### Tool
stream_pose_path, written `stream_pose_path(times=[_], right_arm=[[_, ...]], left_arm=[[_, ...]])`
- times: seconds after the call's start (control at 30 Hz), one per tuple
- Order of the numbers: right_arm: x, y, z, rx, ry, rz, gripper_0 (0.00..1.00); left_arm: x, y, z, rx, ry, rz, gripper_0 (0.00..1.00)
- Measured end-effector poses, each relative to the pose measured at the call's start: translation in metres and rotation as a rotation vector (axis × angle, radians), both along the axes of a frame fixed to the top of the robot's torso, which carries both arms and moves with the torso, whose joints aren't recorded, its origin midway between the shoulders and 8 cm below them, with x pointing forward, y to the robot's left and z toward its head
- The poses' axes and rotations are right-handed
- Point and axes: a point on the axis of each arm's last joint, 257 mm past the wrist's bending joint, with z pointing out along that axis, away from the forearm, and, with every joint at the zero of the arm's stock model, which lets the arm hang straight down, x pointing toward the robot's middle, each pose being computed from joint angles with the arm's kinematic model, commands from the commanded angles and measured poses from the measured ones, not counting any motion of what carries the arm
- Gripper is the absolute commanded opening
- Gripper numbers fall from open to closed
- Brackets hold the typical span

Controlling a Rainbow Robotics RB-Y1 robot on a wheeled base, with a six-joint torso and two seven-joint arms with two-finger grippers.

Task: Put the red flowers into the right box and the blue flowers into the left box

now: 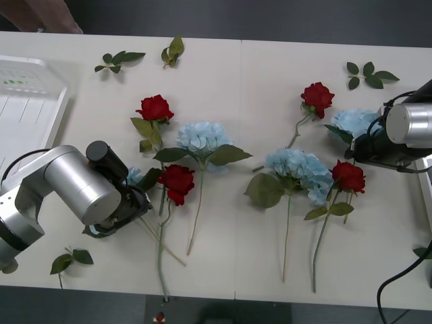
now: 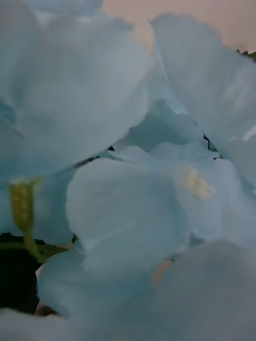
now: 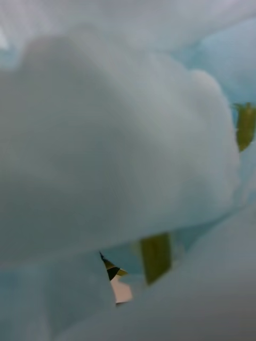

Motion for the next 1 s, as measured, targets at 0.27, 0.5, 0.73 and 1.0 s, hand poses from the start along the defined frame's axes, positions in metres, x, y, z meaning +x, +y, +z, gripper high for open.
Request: stream_pose_path(times=[0.27,0.5,0.73,1.0], right_arm=[[-0.003,0.007,-0.011,0.009,0.014,-0.036,1.00],[0.000,0.024,-0.016,0.032,0.005,-0.035,1.00],[0.002,0.026,-0.016,0.036,-0.005,-0.033,1.00],[-0.005,0.021,-0.028,0.036,0.001,-0.043,1.00]], left_arm=[[-0.006,0.003,-0.004,0.026,0.022,-0.025,1.00],[-0.010,0.009,-0.005,0.047,0.036,-0.026,1.00],[-0.019,0.009,-0.016,0.089,0.046,-0.062,1.00],[-0.019,0.009,-0.016,0.092,0.047,-0.072,0.00]])
